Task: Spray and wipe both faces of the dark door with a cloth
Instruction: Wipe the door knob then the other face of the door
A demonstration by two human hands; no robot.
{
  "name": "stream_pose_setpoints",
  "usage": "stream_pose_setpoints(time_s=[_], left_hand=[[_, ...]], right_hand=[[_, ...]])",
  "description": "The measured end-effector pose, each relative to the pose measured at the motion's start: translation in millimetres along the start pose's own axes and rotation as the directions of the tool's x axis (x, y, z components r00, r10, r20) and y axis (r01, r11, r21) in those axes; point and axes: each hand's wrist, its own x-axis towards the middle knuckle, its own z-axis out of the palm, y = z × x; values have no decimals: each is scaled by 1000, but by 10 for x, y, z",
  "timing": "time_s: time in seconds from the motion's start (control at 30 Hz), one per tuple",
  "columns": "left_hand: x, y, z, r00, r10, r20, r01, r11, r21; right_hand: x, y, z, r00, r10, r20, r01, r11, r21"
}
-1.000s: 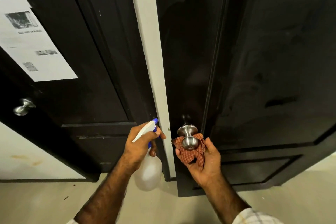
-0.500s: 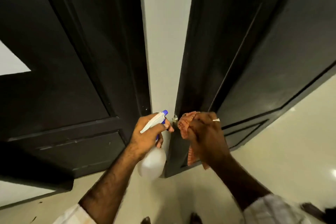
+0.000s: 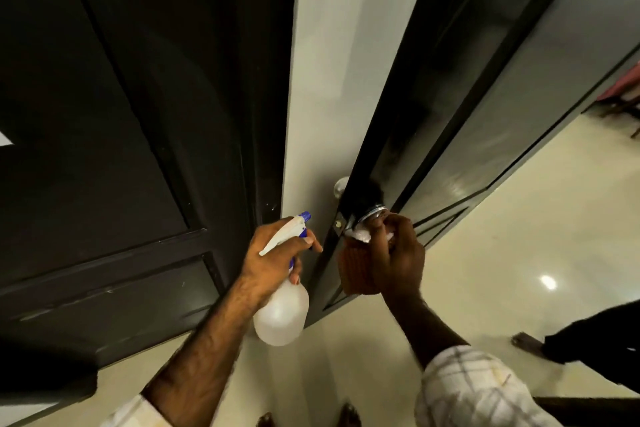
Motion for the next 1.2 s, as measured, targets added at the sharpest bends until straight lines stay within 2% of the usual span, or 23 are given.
stream_pose_setpoints(time_s=[0.03,0.07,0.1,0.13,0.17,0.2,0.27,0.33,0.43,0.5,0.57,0.63,0.7,0.77,0.8,0.87,0.97,1.07,1.13,1.2], left_hand=[[-3,-19,-4,1000,-11,6,11,1000,6],[-3,-44,-8,1000,-25,18,25,1000,13],[-3,-57,-4,999,-34,25,33,999,17],[9,-72,4,999,-40,34,39,999,20],[19,-77,8,998,-45,38,44,999,22],[32,-78,9,998,-49,41,49,999,15],[68,-63,18,997,-47,57,48,999,-6],[97,-30,30,997,-28,77,29,1000,-9],[116,31,45,997,-18,80,18,1000,5],[127,48,34,996,-17,83,16,1000,13],[140,31,20,997,-21,79,20,1000,18],[132,10,14,998,-31,61,30,999,15],[108,-10,20,997,-37,63,36,999,11],[87,-30,24,997,-34,74,34,999,1],[85,-40,23,996,-31,83,31,1000,4],[82,-49,21,994,-31,100,29,999,25],[66,-31,58,996,-39,86,37,999,23],[73,13,107,995,-36,88,33,999,30],[94,33,146,995,-23,101,19,999,41],[130,12,175,994,-22,110,17,999,42]], right_hand=[[7,-39,38,990,143,-2,-141,982,123],[32,-41,46,950,309,43,-309,914,264],[76,-71,12,865,475,160,-497,770,400],[113,-85,-38,743,584,328,-662,568,489],[118,-103,-97,617,614,493,-777,372,509],[107,-90,-127,527,592,611,-832,212,512],[36,-57,-112,463,538,704,-840,13,542],[-21,-63,-52,467,531,707,-814,-54,578],[1,-140,-88,520,551,653,-777,-12,629],[15,-212,-152,539,582,608,-775,62,629],[-29,-290,-150,590,640,492,-769,259,585],[-115,-320,-88,708,614,347,-692,508,513],[-230,-264,-49,823,496,277,-568,728,384],[-309,-109,-54,936,270,227,-293,954,71],[-301,-58,-79,968,156,195,-135,984,-119],[-232,1,-141,985,-29,172,90,930,-356],[-77,33,-215,970,-60,237,172,859,-483],[92,-34,-191,978,25,207,71,895,-441],[201,-86,-167,980,122,156,-77,961,-267],[300,-100,-148,949,274,155,-266,962,-66]])
